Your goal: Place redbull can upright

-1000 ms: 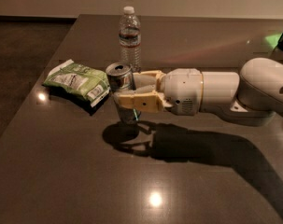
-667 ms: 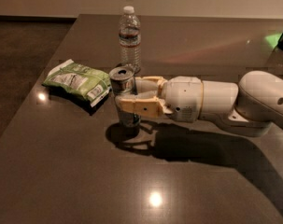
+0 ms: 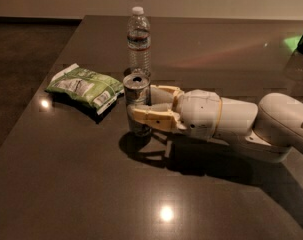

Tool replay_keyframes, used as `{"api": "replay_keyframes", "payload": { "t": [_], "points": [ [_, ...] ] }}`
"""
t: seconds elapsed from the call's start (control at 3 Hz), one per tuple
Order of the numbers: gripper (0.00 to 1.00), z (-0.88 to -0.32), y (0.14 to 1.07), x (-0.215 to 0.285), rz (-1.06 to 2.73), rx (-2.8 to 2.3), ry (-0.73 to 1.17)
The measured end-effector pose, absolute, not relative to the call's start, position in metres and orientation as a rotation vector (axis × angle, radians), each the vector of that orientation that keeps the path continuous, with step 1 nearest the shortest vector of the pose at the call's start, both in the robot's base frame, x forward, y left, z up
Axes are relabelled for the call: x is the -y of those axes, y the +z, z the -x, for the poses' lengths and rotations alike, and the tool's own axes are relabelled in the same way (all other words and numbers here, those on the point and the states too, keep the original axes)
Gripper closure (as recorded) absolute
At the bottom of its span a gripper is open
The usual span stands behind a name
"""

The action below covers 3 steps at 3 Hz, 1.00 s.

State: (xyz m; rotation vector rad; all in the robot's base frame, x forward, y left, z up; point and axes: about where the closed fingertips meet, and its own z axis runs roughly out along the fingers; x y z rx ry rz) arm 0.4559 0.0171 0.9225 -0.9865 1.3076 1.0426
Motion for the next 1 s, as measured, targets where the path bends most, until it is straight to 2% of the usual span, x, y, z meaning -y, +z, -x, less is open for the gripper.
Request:
{"api": "replay_keyframes", "payload": {
  "t": [0.67, 1.0],
  "points": [
    [0.38, -0.452, 0.917, -0.015, 0.972, -1.279, 0.995],
    [0.07, -0.45, 0.91, -0.017, 0.966, -1.287, 0.998]
  ]
}}
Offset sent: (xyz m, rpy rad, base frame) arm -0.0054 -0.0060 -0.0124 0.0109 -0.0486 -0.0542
